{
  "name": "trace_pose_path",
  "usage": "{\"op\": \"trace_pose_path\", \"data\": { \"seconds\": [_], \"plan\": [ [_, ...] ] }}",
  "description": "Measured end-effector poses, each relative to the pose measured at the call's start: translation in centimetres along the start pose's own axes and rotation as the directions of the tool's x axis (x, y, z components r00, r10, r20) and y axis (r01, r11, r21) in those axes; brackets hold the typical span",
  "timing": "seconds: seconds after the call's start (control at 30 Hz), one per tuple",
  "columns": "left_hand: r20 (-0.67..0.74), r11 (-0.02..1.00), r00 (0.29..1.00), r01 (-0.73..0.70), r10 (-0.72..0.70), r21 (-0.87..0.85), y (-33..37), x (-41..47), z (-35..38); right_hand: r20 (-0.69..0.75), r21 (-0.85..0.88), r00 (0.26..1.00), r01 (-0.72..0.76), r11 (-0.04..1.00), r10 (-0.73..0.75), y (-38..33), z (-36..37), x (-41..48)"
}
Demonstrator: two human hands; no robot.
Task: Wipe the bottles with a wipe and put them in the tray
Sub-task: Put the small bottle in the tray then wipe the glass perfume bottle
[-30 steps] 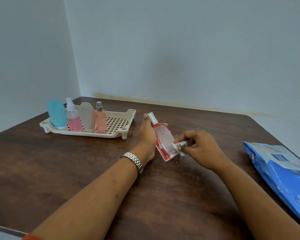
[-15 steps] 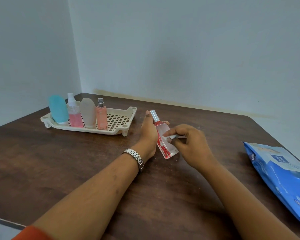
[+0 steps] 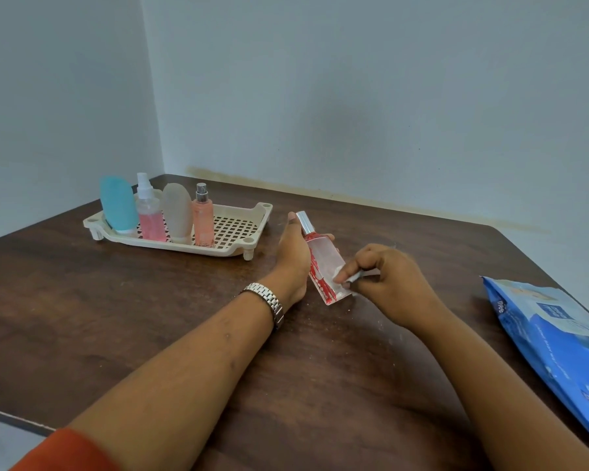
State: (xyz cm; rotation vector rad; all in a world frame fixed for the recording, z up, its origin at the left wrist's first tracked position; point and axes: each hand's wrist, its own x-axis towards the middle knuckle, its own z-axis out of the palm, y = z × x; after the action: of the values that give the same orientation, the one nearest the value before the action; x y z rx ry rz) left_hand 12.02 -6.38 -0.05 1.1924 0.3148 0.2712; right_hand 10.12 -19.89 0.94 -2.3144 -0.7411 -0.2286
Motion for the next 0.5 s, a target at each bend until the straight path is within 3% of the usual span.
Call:
{"op": "trace_pose_path", "data": {
  "seconds": [0.1, 0.17, 0.33, 0.5],
  "plan": [
    [0.0, 1.0, 1.0, -0.007, 0.007, -0.02, -0.1, 0.2, -0.1, 0.138, -0.053, 0.989, 0.059, 0.997, -0.051, -0.9, -0.2, -0.2],
    [0.015, 1.0, 1.0, 0.018, -0.018, -0.005, -0.3, 0.3, -0.2, 0.19, -0.05, 0.982, 0.014, 0.999, -0.004, -0.6, -0.8, -0.1],
    [0.007, 0.999, 0.999, 0.043, -0.042, -0.005, -0.5, 0.5, -0.4, 0.087, 0.072, 0.987, -0.144, 0.987, 0.138, 1.7, -1.1, 0.0],
    [0.006, 0.999, 0.999, 0.032, -0.032, -0.023, -0.6, 0.4, -0.4, 0.046, -0.012, 0.995, -0.087, 0.996, 0.087, 1.1, -0.5, -0.1]
  ]
}}
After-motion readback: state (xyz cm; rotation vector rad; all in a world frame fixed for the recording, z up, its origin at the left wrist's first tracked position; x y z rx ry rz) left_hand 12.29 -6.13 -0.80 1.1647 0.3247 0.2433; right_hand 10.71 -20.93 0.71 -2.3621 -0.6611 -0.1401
